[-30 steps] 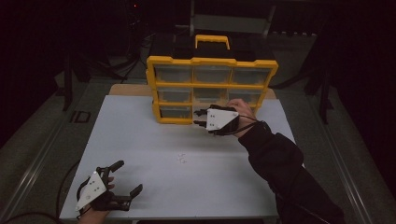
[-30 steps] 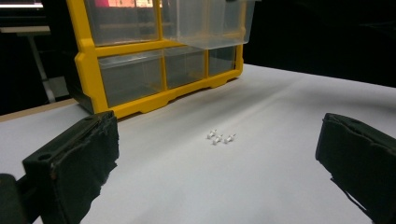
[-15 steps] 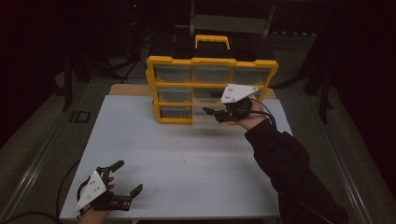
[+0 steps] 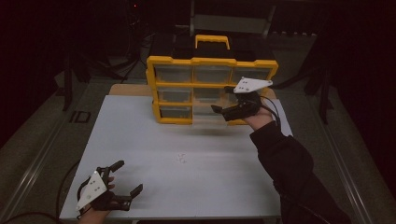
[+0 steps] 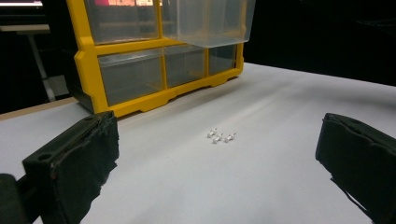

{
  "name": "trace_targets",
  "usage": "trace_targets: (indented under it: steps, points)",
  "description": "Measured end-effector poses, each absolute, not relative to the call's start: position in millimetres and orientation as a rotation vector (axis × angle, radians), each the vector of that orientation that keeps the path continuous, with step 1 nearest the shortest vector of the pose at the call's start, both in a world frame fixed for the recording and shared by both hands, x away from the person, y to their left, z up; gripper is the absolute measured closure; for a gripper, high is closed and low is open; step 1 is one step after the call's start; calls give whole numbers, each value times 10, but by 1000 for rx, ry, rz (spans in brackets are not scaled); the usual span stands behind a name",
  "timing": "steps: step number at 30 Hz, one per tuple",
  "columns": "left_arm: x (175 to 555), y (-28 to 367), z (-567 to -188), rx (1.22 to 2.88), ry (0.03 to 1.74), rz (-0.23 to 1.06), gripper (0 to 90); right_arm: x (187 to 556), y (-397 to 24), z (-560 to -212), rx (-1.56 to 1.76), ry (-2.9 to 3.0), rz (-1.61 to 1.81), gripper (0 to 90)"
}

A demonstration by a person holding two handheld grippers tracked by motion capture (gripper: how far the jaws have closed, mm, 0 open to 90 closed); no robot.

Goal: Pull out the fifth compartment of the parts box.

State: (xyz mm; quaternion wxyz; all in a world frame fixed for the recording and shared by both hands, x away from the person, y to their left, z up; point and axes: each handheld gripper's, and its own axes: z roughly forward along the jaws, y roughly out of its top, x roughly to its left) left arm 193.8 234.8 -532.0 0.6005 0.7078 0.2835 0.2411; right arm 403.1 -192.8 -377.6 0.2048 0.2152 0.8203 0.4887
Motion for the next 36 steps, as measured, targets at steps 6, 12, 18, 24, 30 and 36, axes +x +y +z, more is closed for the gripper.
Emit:
trace_targets:
  steps: [6,12,18,24,30,36]
  points:
    - [1941,2349,-5321,1643,657,560,0,4027,-2119,-3772,660,2235,1398,139]
    - [1941,2345,-5321,1644,658,560,0,3939,-2315,-3781,692,2174,1454,148]
    - [1944,2344,-5322,1645,660,561,0,3835,-2492,-3861,721,2138,1458,150]
    - [1948,2342,-5323,1647,659,559,0,3733,-2622,-3972,736,2134,1487,144]
    - [1948,2344,-5323,1644,661,560,0,3612,-2704,-4086,741,2126,1479,140]
    - [1955,2346,-5329,1642,665,558,0,3475,-2771,-4243,758,2123,1487,140]
